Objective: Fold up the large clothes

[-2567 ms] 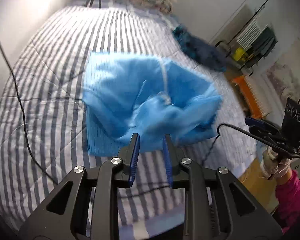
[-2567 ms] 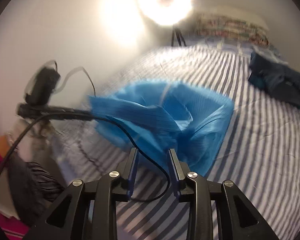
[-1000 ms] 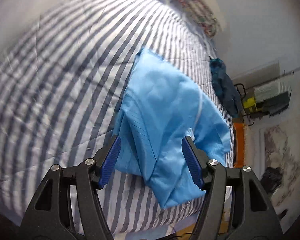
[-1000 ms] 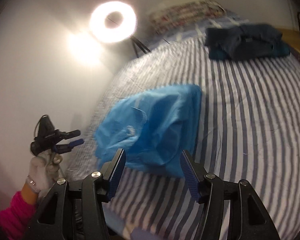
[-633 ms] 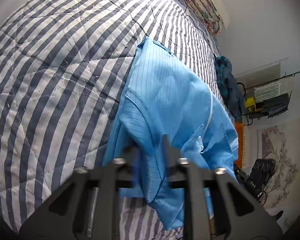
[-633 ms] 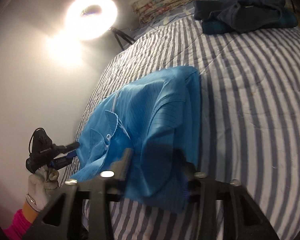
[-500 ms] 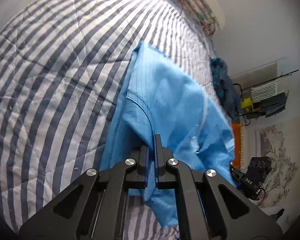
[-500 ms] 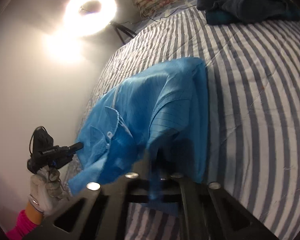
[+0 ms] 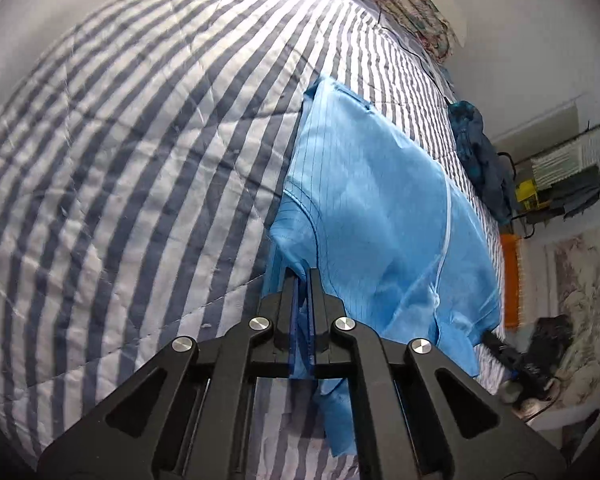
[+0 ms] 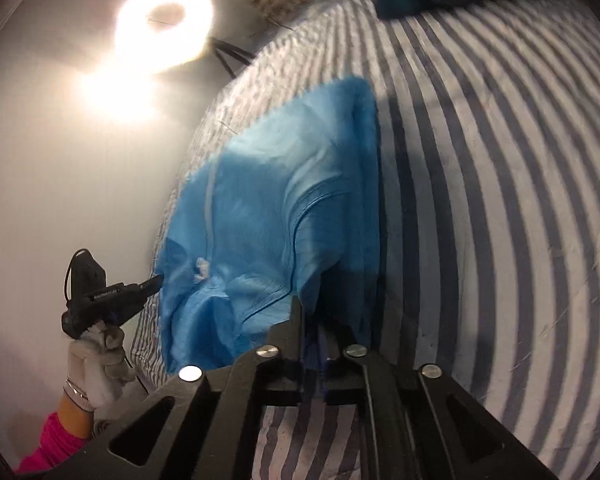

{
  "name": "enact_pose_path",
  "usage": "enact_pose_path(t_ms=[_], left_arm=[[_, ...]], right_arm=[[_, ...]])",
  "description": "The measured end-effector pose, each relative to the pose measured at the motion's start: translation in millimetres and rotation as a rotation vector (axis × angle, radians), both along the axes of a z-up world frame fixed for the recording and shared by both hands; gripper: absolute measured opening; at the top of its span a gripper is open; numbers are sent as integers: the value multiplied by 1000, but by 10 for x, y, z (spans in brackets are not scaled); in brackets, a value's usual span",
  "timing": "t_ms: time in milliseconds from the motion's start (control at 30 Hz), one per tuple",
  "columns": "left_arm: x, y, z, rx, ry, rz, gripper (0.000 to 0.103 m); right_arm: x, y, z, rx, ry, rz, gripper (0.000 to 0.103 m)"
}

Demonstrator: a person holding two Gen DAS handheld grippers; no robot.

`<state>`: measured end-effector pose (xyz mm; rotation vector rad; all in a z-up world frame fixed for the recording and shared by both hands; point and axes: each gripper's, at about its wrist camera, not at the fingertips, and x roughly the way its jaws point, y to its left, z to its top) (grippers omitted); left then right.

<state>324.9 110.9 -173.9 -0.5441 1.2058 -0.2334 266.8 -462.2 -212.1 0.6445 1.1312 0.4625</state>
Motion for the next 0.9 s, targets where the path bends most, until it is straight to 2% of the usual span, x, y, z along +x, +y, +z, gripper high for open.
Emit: enact_pose_path(t_ms=[33,100,167,200,300,400,500,633,767,833,900], left_arm=[[-22,-8,35,26,-10,0,1],[-57,-3,116,70,-13,17,5],[-118,-16,199,76,-28,30,25],[-155,-21,242,71,-44,31,28],[-368,-135,362,26,-92,9,28],[-646,-343,399,-59,-113,-40,28],[-915,-643,302,-119,-102,-129,28],[-1186,-942,102,-161,-64,-210,28],[-1292,-1195,-15,-190,-50,-243,28],[-1288,-1306,-27,-181,-60,-258,28],[-1224,-1391,-58,-181,-65,-261,28]], right_arm=[[-24,-18,83,-33,-18,1,31],[-80,-54,262,-133,-67,-10,34],[-176,-62,436,-182,-119,3,34],[-235,-56,511,-178,-143,12,34],[-344,69,629,-152,-211,102,37],[-409,364,665,-197,-250,241,37],[-369,654,643,-246,-269,376,37],[-270,983,596,-317,-282,520,37],[-158,1208,476,-405,-293,605,37],[-100,1256,433,-449,-292,610,32],[15,1176,397,-391,-228,563,21]])
